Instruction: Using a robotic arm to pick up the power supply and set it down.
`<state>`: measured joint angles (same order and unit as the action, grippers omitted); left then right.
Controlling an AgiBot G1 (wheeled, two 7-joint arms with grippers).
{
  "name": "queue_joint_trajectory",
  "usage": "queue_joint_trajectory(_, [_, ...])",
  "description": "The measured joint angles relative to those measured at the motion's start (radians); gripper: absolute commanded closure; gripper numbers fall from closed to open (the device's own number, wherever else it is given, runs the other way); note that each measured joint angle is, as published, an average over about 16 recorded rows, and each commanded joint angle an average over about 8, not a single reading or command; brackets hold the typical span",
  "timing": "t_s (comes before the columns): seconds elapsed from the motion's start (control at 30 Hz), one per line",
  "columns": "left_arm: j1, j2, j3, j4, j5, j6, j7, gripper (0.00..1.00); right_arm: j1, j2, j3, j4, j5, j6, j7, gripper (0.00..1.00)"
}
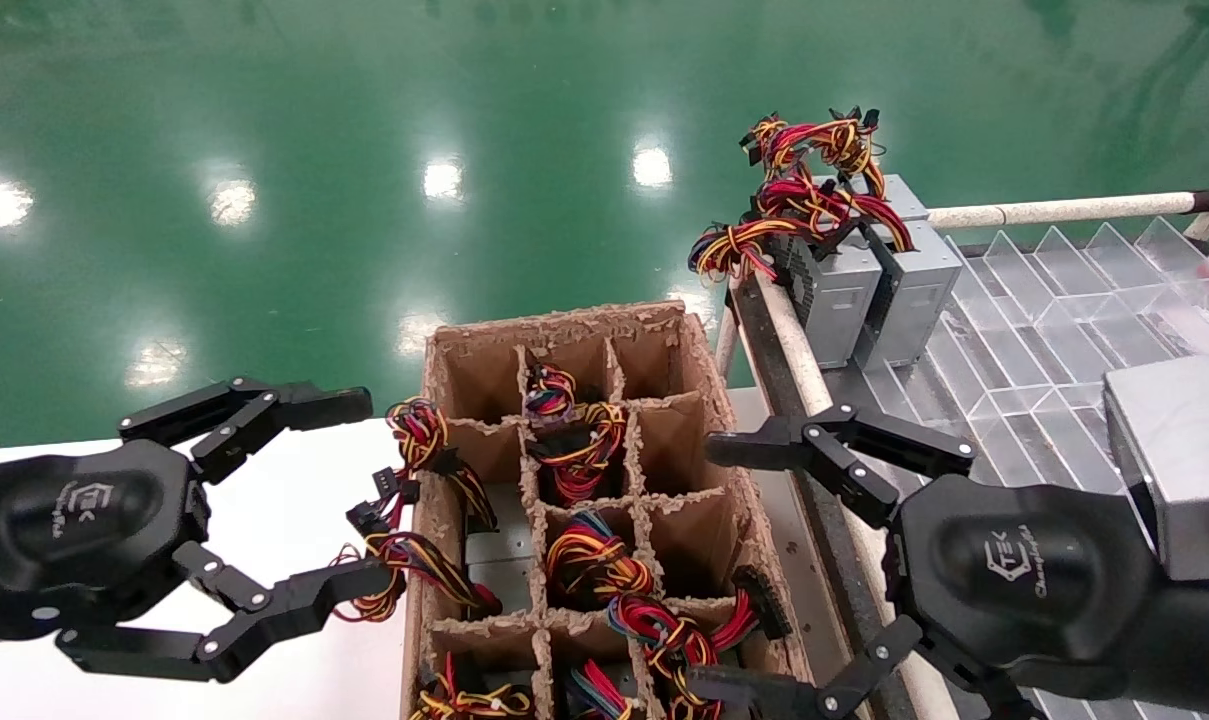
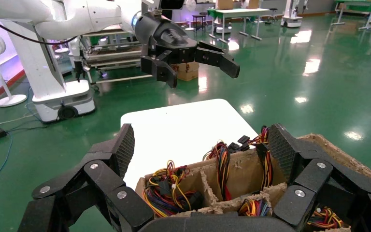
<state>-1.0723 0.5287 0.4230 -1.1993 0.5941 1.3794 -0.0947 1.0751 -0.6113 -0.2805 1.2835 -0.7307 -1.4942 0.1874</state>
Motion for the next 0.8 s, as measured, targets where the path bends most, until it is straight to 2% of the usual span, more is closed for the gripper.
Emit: queue_joint_trajectory(0.8, [0.000, 0.000, 0.000, 0.000, 0.000, 0.000, 0.000, 0.00, 0.000, 0.000, 0.000, 0.000, 0.000, 0.000, 0.000, 0.00])
